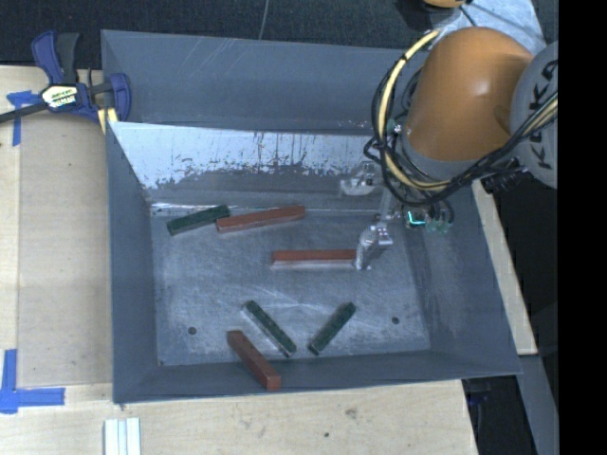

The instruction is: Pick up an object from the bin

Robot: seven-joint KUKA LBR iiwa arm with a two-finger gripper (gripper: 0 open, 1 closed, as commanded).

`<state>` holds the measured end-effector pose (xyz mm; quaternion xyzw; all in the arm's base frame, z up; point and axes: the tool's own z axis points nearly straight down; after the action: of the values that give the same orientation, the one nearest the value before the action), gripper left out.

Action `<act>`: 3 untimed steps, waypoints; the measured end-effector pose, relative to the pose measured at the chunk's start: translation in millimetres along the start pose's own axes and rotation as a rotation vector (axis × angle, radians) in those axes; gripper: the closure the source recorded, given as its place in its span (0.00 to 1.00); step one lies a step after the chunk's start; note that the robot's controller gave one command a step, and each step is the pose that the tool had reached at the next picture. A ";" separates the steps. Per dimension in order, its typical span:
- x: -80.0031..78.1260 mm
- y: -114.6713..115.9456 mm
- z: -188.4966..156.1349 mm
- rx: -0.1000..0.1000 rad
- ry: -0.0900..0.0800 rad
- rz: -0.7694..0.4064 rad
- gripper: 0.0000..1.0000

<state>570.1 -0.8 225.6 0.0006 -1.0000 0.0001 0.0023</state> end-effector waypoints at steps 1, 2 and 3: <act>-1.5 0.0 -4.4 0.000 -0.008 0.000 0.00; -18.3 0.9 57.7 0.000 -0.014 -0.021 0.00; -31.7 -2.2 80.3 0.000 -0.002 -0.016 0.00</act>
Offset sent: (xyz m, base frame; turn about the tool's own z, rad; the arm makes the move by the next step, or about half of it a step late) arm 0.0379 0.0021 -0.1556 -0.0547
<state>601.5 -3.0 145.2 0.0086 -1.0000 -0.0001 0.0013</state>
